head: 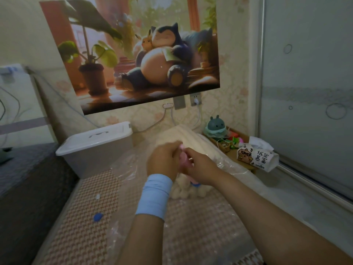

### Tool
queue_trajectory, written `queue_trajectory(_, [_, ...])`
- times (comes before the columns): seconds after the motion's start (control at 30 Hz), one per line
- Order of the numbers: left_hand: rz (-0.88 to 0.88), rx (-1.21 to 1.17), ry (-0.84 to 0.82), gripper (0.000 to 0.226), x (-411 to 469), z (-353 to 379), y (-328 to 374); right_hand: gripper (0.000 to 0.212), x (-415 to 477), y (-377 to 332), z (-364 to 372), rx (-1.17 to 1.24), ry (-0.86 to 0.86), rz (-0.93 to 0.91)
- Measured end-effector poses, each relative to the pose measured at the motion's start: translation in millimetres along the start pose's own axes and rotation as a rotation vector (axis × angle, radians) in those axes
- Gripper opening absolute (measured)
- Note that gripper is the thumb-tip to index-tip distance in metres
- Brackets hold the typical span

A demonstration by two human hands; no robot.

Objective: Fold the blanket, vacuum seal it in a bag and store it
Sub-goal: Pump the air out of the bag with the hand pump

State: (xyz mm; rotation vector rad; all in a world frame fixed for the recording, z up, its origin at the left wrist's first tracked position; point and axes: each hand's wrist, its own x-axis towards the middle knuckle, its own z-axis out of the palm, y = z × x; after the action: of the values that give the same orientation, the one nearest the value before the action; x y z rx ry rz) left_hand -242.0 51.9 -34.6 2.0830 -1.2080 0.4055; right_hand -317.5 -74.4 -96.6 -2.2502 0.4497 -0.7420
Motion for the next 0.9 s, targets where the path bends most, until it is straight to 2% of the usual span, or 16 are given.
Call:
queue_trajectory(0.03, [-0.016,0.066,-0.091,0.025,-1.1,2.9,0.4,0.035,-1.2,-1.3,1.0,-0.004,0.001,-0.008])
queue_trajectory(0.07, [-0.008,0.115,-0.097,0.024,-0.4,-0.5,3.6,0.035,-2.0,-2.2,1.5,-0.004,0.003,-0.013])
queue_trajectory(0.1, [0.016,0.130,-0.025,0.024,1.5,-8.7,8.5,0.036,-2.2,-2.3,1.2,0.002,0.009,-0.008])
queue_trajectory(0.23, [0.216,0.106,0.582,0.023,9.0,-60.6,28.2,0.043,-0.4,1.8,-3.0,0.061,0.011,0.019])
queue_trajectory(0.3, [0.275,0.112,0.738,0.021,9.2,-69.4,30.7,0.042,-0.5,2.8,-3.6,0.051,0.003,0.010])
queue_trajectory(0.33, [0.281,0.096,0.738,0.021,9.0,-65.2,30.0,0.041,-0.9,3.1,-3.7,0.043,-0.004,0.007])
queue_trajectory(0.4, [0.244,0.053,0.633,0.023,4.7,-44.8,24.6,0.041,-1.1,2.9,-2.8,0.035,-0.018,0.010])
queue_trajectory(0.43, [0.193,0.036,0.502,0.025,1.4,-32.1,19.5,0.040,-1.2,1.6,-2.3,0.033,-0.018,0.013])
queue_trajectory(0.53, [0.001,0.037,-0.029,0.030,-4.3,-4.1,10.5,0.040,-4.9,-4.9,-1.8,0.016,-0.009,0.010])
queue_trajectory(0.57, [-0.008,0.079,-0.106,0.030,-4.2,-2.7,11.8,0.042,-6.2,-6.5,-2.2,0.013,-0.009,0.004])
queue_trajectory(0.6, [0.016,0.122,-0.107,0.030,-4.2,-6.6,15.3,0.041,-6.8,-6.6,-2.3,0.015,-0.007,0.004])
queue_trajectory(0.63, [0.073,0.139,-0.011,0.029,-3.3,-14.1,20.0,0.038,-6.5,-5.1,-2.8,0.024,0.001,0.008])
queue_trajectory(0.73, [0.236,0.080,0.492,0.023,6.1,-47.0,30.6,0.041,-3.7,1.3,-5.7,0.059,0.017,0.012])
queue_trajectory(0.77, [0.265,0.078,0.608,0.022,8.9,-56.6,31.5,0.041,-3.6,2.7,-5.8,0.063,0.013,0.008])
queue_trajectory(0.83, [0.291,0.066,0.699,0.021,11.9,-65.9,34.6,0.041,-3.7,3.1,-6.3,0.050,0.006,0.002])
queue_trajectory(0.9, [0.264,0.039,0.652,0.021,8.2,-54.8,34.2,0.041,-3.7,2.8,-5.1,0.039,-0.007,-0.002])
